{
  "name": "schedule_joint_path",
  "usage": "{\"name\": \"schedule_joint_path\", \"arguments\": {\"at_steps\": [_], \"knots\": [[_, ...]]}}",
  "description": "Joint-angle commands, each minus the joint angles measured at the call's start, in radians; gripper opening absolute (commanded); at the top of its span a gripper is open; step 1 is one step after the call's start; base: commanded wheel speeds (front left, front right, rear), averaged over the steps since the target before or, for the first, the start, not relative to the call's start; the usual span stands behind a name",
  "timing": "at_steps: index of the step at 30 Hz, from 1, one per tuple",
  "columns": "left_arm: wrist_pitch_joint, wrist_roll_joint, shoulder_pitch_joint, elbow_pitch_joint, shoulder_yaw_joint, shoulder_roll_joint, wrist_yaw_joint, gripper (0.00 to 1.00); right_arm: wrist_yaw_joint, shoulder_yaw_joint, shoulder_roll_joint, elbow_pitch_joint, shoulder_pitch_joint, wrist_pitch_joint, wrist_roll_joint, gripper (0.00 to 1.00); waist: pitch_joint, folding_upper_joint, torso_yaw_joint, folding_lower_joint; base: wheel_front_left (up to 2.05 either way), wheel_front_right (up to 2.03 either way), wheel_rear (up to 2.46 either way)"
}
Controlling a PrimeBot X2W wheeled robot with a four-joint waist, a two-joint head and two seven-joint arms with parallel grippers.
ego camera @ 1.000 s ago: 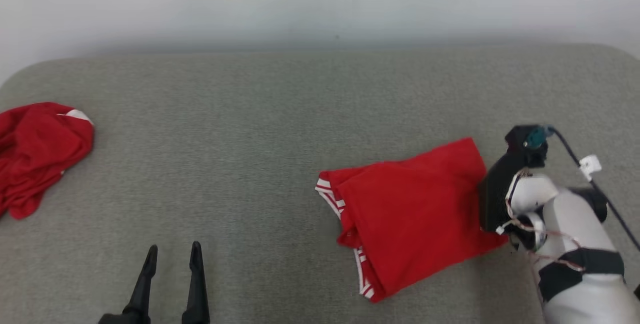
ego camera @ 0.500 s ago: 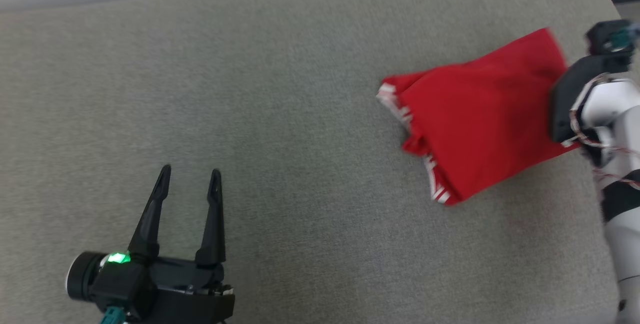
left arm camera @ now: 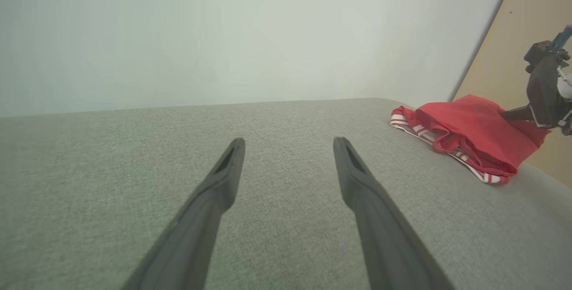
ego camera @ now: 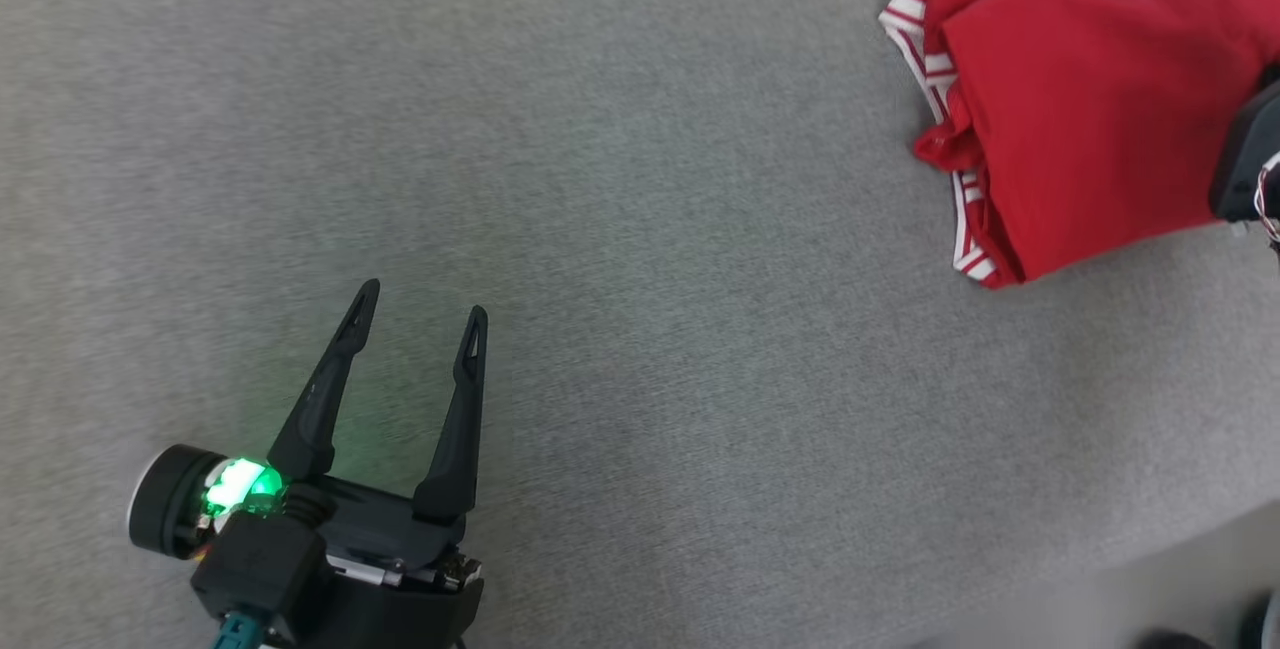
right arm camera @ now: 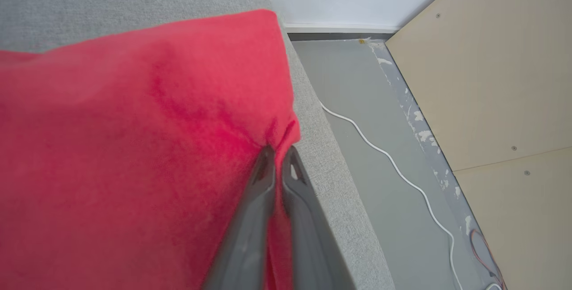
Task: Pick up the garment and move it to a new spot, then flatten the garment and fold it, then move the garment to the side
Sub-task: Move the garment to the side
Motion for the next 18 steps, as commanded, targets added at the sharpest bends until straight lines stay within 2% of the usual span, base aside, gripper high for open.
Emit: {"name": "schedule_joint_path", "arguments": {"at_steps": [1, 6, 7, 8, 15, 18], "knots": [[0.004, 0.006, -0.001, -0.009, 0.0, 0.01, -0.002, 1.0, 0.0, -0.003, 0.011, 0.001, -0.018, -0.02, -0.011, 0.0, 0.048, -0.0003, -0.048, -0.0002, 0.0, 0.0, 0.0], [0.022, 0.009, -0.012, -0.035, -0.014, 0.027, -0.002, 1.0, 0.0, -0.026, 0.009, 0.026, -0.065, -0.12, -0.081, 0.0, 0.074, -0.0003, -0.07, -0.0002, 0.0, 0.0, 0.0], [0.022, 0.008, -0.013, -0.036, -0.016, 0.027, -0.002, 1.0, 0.0, -0.025, 0.009, 0.03, -0.072, -0.14, -0.093, 0.4, 0.074, -0.0003, -0.07, -0.0002, 0.0, 0.0, 0.0], [0.023, 0.007, -0.014, -0.037, -0.019, 0.026, -0.002, 1.0, 0.0, -0.027, 0.011, 0.035, -0.08, -0.158, -0.104, 1.0, 0.074, -0.0003, -0.07, -0.0002, 0.0, 0.0, 0.0], [0.017, -0.007, -0.013, -0.013, -0.037, 0.015, 0.002, 1.0, 0.0, -0.008, 0.018, 0.071, -0.106, -0.292, -0.148, 1.0, 0.045, -0.0003, -0.044, -0.0002, 0.0, 0.0, 0.0], [0.008, -0.019, -0.003, 0.006, -0.04, 0.003, 0.008, 1.0, 0.0, 0.03, 0.015, 0.096, -0.1, -0.352, -0.147, 1.0, 0.007, -0.0003, -0.018, -0.0002, 0.0, 0.0, 0.0]]}}
